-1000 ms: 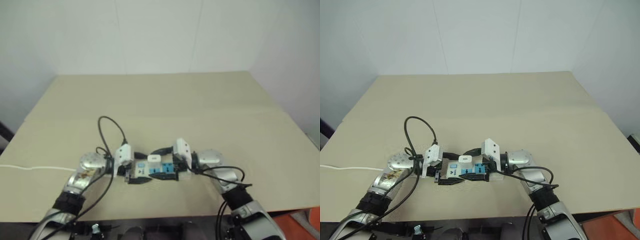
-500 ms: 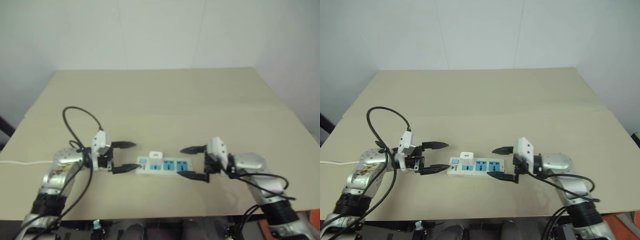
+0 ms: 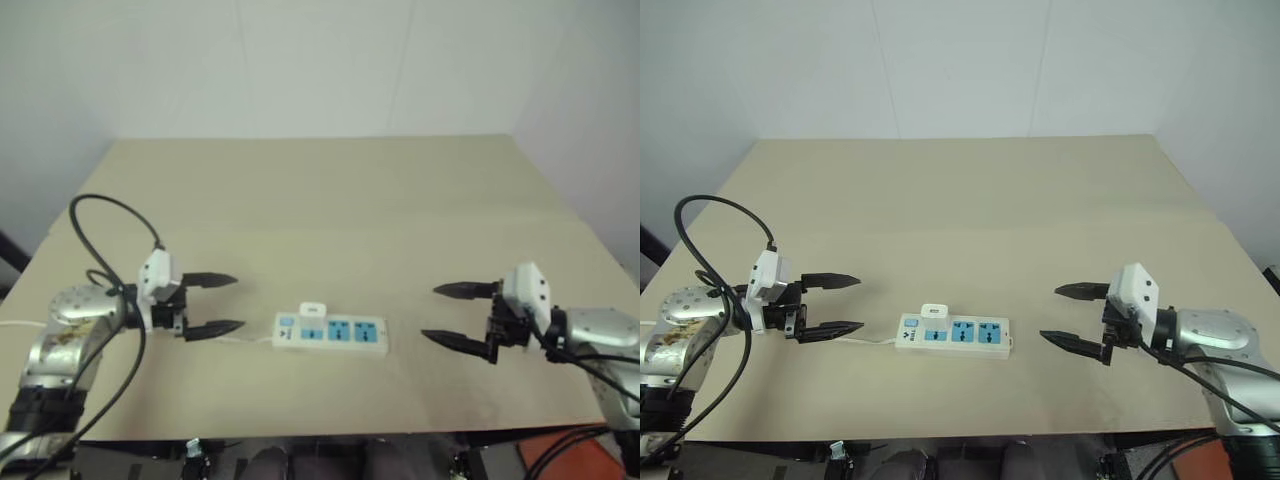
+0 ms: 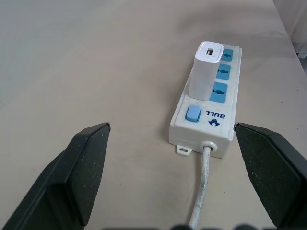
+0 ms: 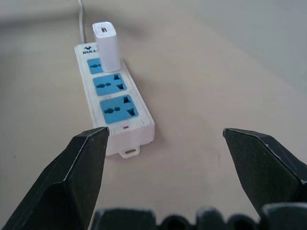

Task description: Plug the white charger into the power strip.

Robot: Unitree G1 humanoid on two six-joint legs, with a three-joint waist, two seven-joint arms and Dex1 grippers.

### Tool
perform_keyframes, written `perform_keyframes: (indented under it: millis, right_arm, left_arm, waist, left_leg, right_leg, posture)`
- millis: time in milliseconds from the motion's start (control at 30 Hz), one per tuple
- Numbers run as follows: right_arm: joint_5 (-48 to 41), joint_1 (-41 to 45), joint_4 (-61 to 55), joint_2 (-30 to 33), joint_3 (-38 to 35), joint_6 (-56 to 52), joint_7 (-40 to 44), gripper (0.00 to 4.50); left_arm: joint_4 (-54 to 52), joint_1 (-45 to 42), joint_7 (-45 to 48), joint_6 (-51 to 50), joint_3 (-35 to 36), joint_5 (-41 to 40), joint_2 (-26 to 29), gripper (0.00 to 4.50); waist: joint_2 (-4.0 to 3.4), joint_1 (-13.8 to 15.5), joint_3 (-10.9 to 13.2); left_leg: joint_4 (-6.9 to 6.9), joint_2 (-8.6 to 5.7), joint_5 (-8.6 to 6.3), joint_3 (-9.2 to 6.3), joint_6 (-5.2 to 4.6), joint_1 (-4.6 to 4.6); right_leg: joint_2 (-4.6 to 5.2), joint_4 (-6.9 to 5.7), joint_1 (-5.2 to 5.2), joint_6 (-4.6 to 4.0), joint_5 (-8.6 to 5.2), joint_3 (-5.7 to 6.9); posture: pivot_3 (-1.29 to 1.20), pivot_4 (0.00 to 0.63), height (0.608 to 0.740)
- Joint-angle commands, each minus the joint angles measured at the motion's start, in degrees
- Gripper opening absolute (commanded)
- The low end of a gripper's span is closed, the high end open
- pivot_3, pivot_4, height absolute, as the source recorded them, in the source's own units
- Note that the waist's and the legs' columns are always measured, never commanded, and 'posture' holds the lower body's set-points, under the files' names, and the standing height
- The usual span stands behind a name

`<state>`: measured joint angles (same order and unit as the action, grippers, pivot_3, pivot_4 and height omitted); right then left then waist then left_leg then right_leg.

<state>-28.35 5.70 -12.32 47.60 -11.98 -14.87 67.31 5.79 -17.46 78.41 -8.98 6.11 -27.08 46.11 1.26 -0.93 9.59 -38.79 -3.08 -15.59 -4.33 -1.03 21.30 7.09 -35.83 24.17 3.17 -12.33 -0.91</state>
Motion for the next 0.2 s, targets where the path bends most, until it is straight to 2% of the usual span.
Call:
perform_keyframes:
  millis: [33, 200]
  right_arm:
    - [-1.2, -0.6, -2.6, 0.3, -1.5, 0.3, -0.5, 4.50]
    - [-0.8, -0.8, -2.6, 0.0, -1.3, 0.8, -0.8, 4.50]
  left_arm:
    - [-1.1, -1.0, 0.5, -0.2, 0.2, -0.6, 0.2, 4.49]
    - [-0.5, -1.9, 0.6, 0.0, -0.2, -0.4, -0.2, 4.49]
  waist:
    - [0.00, 0.1, 0.0]
    - [0.02, 0.2, 0.0]
  left_leg:
    - [0.00, 0.00, 0.00, 0.00, 0.00, 0.00]
    - [-0.03, -0.01, 0.00, 0.00, 0.00, 0.00]
  right_leg:
    - [0.00, 0.00, 0.00, 0.00, 0.00, 0.00]
    - [0.00, 0.00, -0.02, 0.00, 0.00, 0.00]
  posture:
    - [0.00, 0.150, 0.740]
    - [0.00, 0.150, 0.740]
